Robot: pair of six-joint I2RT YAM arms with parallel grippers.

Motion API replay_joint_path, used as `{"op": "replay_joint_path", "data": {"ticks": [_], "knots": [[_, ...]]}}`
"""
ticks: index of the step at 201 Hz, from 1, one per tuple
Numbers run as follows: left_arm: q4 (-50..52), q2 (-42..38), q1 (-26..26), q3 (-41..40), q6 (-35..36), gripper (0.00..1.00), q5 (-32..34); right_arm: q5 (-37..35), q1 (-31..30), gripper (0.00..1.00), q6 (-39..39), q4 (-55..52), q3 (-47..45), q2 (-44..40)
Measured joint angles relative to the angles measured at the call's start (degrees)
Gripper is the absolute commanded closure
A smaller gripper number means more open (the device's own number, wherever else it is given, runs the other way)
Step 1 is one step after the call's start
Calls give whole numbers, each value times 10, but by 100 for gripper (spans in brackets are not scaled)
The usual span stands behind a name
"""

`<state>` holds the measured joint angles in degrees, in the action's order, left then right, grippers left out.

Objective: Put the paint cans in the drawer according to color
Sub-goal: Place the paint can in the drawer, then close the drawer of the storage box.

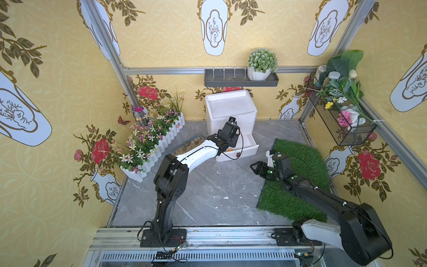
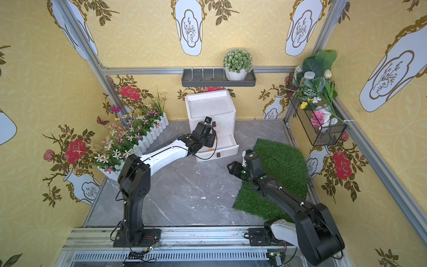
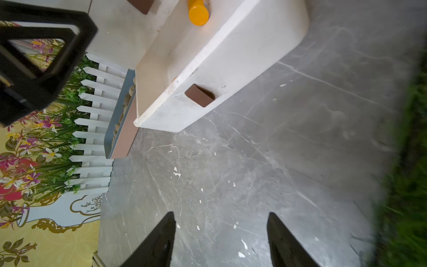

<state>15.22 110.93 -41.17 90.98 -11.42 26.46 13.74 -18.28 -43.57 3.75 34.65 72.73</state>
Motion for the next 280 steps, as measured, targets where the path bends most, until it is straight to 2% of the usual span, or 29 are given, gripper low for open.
{"op": "replay_joint_path", "data": {"ticks": [15, 36, 70, 88, 118, 147, 206, 280], "knots": [[-31, -96, 0, -98, -15, 15, -13, 8, -17, 75, -15, 20, 49, 70], [-89, -231, 8, -246, -44, 10, -33, 9, -30, 86, -51, 42, 95, 149], [-124, -399, 55, -433, -117, 9, -48, -1, -35, 89, -113, 60, 133, 231], [-126, -470, 65, -502, -148, 0, -53, -7, -33, 89, -144, 80, 157, 274], [-138, -559, 82, -593, -199, 0, -54, -11, -26, 88, -190, 99, 204, 333], [-135, -609, 101, -637, -233, 0, -54, -23, -23, 88, -219, 99, 260, 372], [-121, -640, 102, -645, -252, 0, -39, -33, -22, 86, -257, 97, 362, 432], [-118, -641, 103, -644, -245, 0, -33, -63, -23, 83, -310, 125, 399, 480]]}}
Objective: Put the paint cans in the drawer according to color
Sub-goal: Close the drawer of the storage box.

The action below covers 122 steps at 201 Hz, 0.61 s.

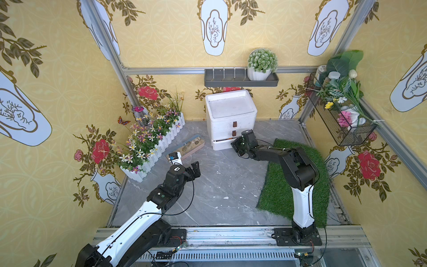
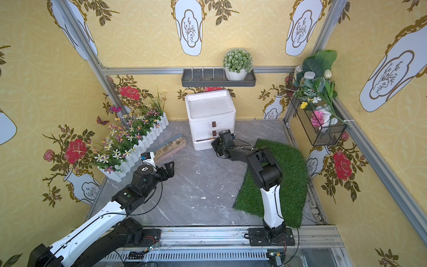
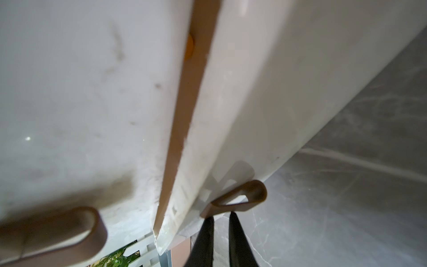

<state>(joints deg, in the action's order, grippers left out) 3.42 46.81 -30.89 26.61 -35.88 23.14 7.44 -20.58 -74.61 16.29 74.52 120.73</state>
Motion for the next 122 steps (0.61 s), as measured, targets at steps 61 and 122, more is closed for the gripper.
{"op": "replay_joint_path", "data": {"ticks": [61, 122], "knots": [[5, 3, 1, 3, 8, 0, -3, -14, -2, 82, -19, 20, 31, 29], [13, -5, 1, 12, 19, 0, -10, -4, 1, 81, 0, 34, -24, -6]]}}
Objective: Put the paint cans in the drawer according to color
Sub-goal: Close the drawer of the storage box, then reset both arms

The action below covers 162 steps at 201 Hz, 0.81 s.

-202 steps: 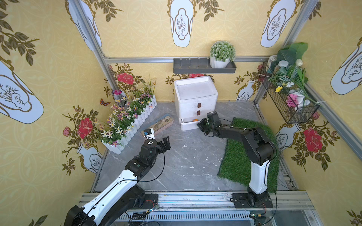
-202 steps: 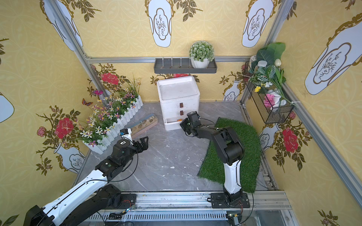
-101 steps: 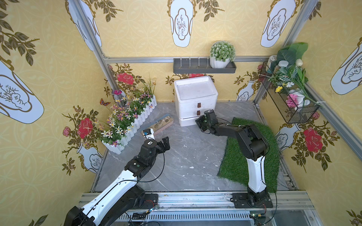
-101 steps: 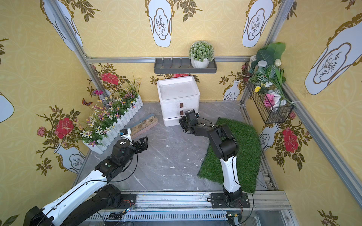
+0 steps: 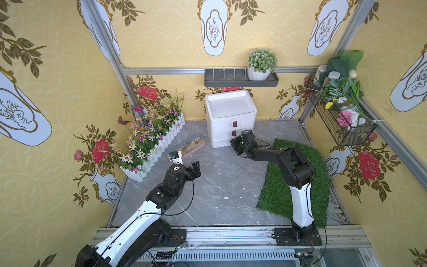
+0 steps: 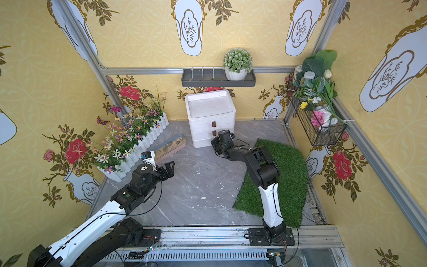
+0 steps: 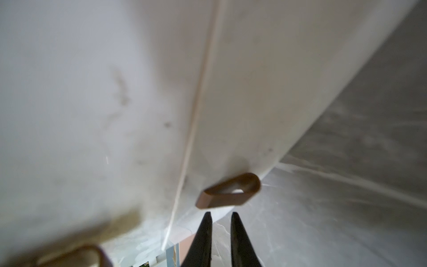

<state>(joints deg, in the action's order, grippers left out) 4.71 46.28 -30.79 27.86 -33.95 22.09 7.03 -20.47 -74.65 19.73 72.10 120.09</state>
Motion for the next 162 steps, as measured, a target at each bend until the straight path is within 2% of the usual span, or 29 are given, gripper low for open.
{"op": "replay_joint_path", "data": {"ticks": [13, 30, 45, 66, 75, 84, 110, 124, 144, 162], "knots": [[-1, -7, 0, -2, 3, 0, 1, 5, 3, 79, 27, -5, -45, -47], [-5, -21, 0, -13, 9, 0, 8, 17, 5, 72, 78, -12, -109, -137], [-10, -32, 0, -27, 16, 0, 20, 17, 7, 59, 141, -50, -161, -241], [-30, -45, 0, -47, 38, 0, 43, 1, 14, 35, 239, -121, -216, -391], [-40, -47, 1, -54, 50, 0, 53, -19, 23, 21, 279, -157, -236, -455], [-52, -48, 2, -59, 63, 0, 64, -40, 36, 0, 313, -187, -255, -513], [-97, -46, 15, -74, 108, 0, 97, -130, 89, 3, 410, -256, -315, -663], [-134, -38, 31, -88, 138, 0, 116, -169, 134, 3, 451, -269, -351, -709], [-187, -23, 54, -115, 181, 0, 130, -210, 202, 3, 490, -266, -404, -729], [-234, 1, 98, -139, 206, 0, 133, -222, 249, 3, 515, -223, -472, -715]]}}
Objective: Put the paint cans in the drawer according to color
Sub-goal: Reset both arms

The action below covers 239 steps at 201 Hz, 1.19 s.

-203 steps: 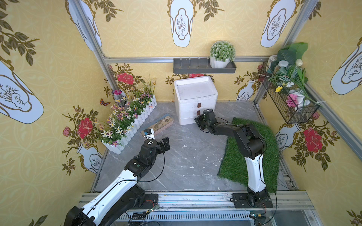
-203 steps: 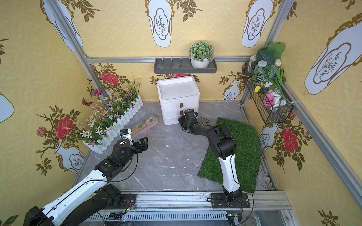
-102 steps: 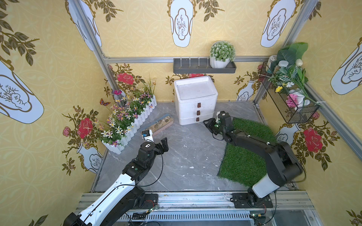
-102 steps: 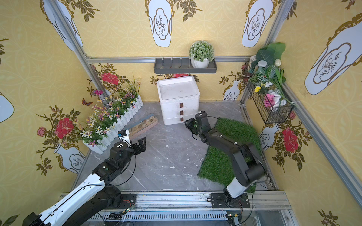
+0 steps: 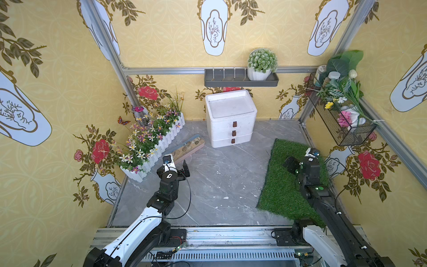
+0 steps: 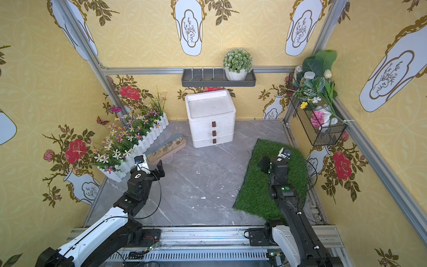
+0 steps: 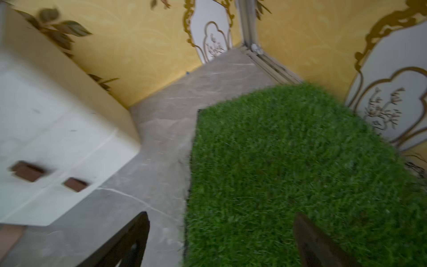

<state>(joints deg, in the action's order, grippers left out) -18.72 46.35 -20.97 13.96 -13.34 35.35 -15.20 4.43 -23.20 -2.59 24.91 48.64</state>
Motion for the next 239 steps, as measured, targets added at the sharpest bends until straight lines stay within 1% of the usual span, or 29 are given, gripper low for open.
{"op": "replay_joint_path", "data": {"ticks": [14, 27, 35, 38, 46, 58, 69, 75, 95, 111, 124, 151, 183, 239], "knots": [[-28, 31, 45, -1, 18, 0, -20, -9, 17, 3, 22, 72, -59, 33], [-69, 67, 75, -2, 41, 0, -32, -3, 21, 3, 43, 126, -89, 68], [-112, 95, 90, -12, 62, 0, -47, -6, 9, 3, 61, 188, -106, 97], [-128, 105, 96, -18, 69, 0, -52, -5, -1, 3, 73, 226, -118, 111], [-181, 136, 117, -40, 90, 0, -79, 9, -23, 3, 94, 282, -138, 134], [-253, 189, 158, -78, 104, 0, -107, 28, -31, 3, 118, 303, -148, 140], [-327, 242, 196, -110, 104, 0, -137, 21, -21, 3, 124, 353, -149, 143], [-356, 264, 206, -119, 106, 0, -149, 21, -20, 3, 127, 374, -148, 144], [-407, 268, 212, -116, 115, 0, -202, 33, -21, 3, 132, 408, -149, 140], [-445, 265, 213, -111, 118, 0, -213, 30, -20, 3, 137, 421, -151, 141], [-454, 263, 213, -111, 122, 0, -224, 32, -20, 3, 141, 446, -164, 138], [-465, 263, 213, -111, 127, 0, -238, 37, -20, 3, 143, 524, -235, 125], [-467, 264, 213, -111, 127, 0, -245, 1, -19, 3, 135, 591, -246, 126], [-467, 264, 213, -111, 131, 0, -253, -21, -25, 3, 127, 600, -246, 123]]}}
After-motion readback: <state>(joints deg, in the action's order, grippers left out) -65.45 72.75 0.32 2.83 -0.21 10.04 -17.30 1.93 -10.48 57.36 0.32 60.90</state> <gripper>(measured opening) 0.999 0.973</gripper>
